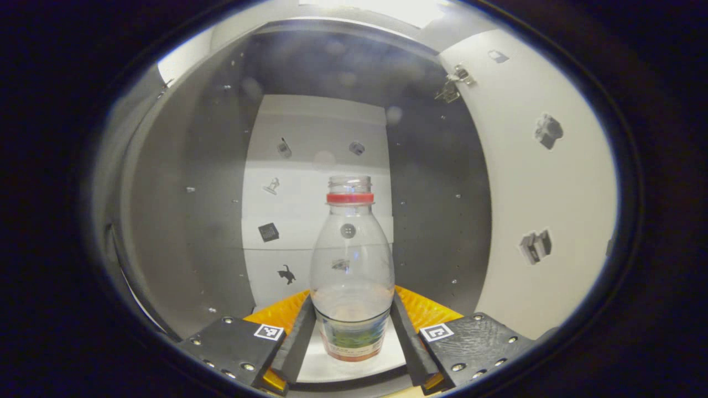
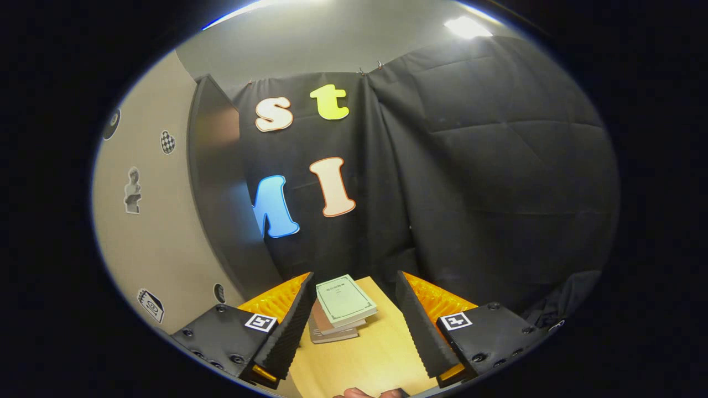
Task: Open the cabinet door with the right hand, grasp the bottle in the cabinet with the left hand and place it on the coaster, then close the cabinet door with the right hand.
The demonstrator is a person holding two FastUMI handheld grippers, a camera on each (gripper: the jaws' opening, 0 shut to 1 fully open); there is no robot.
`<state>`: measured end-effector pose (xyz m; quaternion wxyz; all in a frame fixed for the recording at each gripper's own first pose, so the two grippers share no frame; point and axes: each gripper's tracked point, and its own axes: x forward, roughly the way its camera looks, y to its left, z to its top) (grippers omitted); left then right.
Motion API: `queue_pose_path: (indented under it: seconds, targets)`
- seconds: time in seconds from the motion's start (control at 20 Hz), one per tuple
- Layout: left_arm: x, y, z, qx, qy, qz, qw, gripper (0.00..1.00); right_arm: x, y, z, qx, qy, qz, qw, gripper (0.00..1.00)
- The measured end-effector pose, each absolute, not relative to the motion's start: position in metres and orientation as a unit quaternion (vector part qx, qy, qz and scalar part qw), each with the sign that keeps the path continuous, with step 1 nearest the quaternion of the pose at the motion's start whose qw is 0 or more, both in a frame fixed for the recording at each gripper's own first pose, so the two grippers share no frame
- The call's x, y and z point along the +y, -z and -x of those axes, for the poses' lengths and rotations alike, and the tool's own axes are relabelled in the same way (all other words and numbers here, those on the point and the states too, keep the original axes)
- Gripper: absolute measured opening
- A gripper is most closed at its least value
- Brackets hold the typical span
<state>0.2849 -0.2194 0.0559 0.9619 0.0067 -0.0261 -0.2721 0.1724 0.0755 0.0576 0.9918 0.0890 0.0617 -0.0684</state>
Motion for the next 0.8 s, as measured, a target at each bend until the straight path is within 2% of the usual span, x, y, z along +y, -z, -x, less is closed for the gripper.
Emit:
queue_pose_path:
  seconds: [0.05, 0.15, 0.2, 0.25, 0.3, 0.8]
  targets:
    - [-0.210, -0.057, -0.271, -0.032, 0.274, -0.002, 0.961, 0.72, 0.075, -0.058, -0.172, 0.059, 0.066, -0.088, 0.992, 0.86]
    - [-0.192, -0.054, -0.253, -0.034, 0.273, -0.001, 0.961, 0.72, 0.080, -0.057, -0.171, 0.061, 0.058, -0.086, 0.993, 0.86]
    - [-0.182, -0.052, -0.244, -0.032, 0.269, -0.005, 0.963, 0.72, 0.081, -0.057, -0.170, 0.062, 0.055, -0.087, 0.993, 0.92]
    - [-0.172, -0.052, -0.234, -0.030, 0.264, -0.008, 0.964, 0.72, 0.083, -0.057, -0.169, 0.063, 0.051, -0.089, 0.993, 0.92]
    - [-0.161, -0.050, -0.225, -0.029, 0.260, -0.009, 0.965, 0.72, 0.086, -0.058, -0.168, 0.064, 0.046, -0.094, 0.992, 0.86]
    - [-0.022, 0.011, -0.152, 0.011, 0.162, -0.033, 0.986, 0.72, 0.089, -0.063, -0.159, 0.056, 0.037, -0.080, 0.995, 0.86]
